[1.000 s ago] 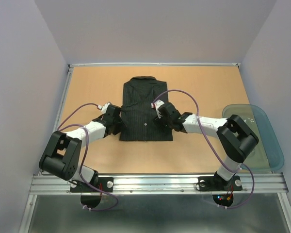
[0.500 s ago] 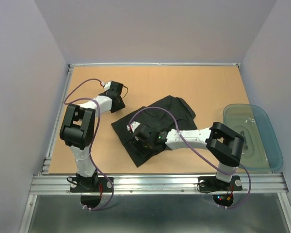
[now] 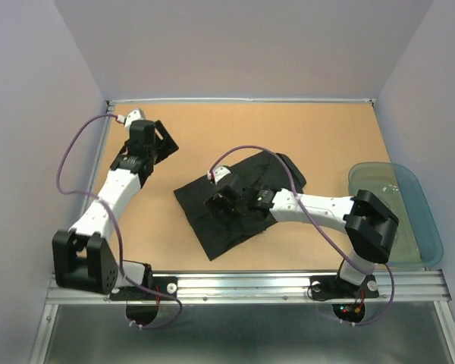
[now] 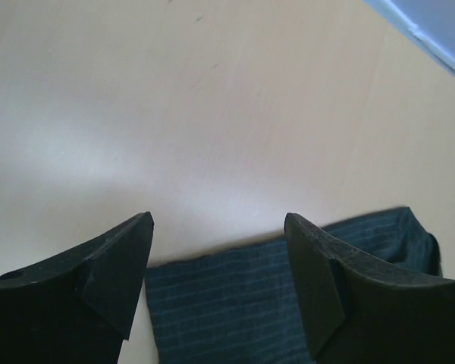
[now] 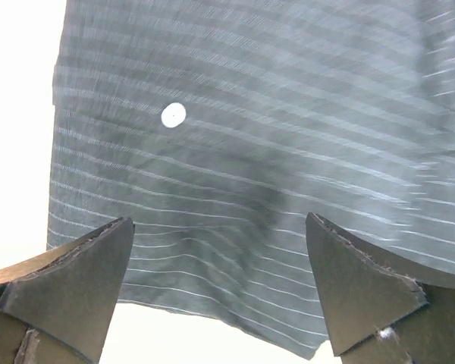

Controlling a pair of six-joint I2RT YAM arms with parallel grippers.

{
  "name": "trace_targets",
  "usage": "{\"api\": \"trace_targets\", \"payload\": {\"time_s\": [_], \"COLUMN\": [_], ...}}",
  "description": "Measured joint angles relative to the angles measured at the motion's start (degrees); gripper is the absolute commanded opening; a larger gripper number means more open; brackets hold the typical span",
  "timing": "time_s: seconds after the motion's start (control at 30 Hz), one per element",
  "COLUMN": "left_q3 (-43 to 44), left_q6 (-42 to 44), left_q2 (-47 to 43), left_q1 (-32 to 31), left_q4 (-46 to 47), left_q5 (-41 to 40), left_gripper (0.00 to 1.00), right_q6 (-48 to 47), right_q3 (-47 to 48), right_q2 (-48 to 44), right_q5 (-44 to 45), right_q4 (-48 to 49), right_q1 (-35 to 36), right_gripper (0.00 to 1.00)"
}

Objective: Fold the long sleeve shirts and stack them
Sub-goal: Fold the shirt

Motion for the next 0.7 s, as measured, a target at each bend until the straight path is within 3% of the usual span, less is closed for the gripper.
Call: {"api": "trace_targets", "payload": {"time_s": [0.1, 0.23, 0.4, 0.7], "left_q3": [-7.1, -20.5, -33.3, -34.6], "left_q6": [-1.7, -4.6, -8.4, -11.5], "left_q2": [-9.7, -18.0, -21.0, -10.5], "left_q1": [0.3, 0.1, 0.0, 0.0], "left_q4": [-0.9, -0.9, -2.7, 6.7], "left_q5": [2.4, 8.0, 14.8, 20.0], "left_gripper": [0.8, 0.76, 0.75, 0.72], "right_q6": [-0.6, 0.0, 0.5, 1.6], "right_q3": [0.0, -1.4, -3.7, -3.7], "right_q2": [-3.1, -5.1, -4.1, 3.7], "right_q5": [0.3, -0.4, -2.4, -6.3], "right_q4": [-0.2, 0.3, 0.3, 4.2], "right_q1": [-2.6, -6.7, -11.3, -12.9], "right_gripper": [0.62, 0.46, 0.4, 0.4]}}
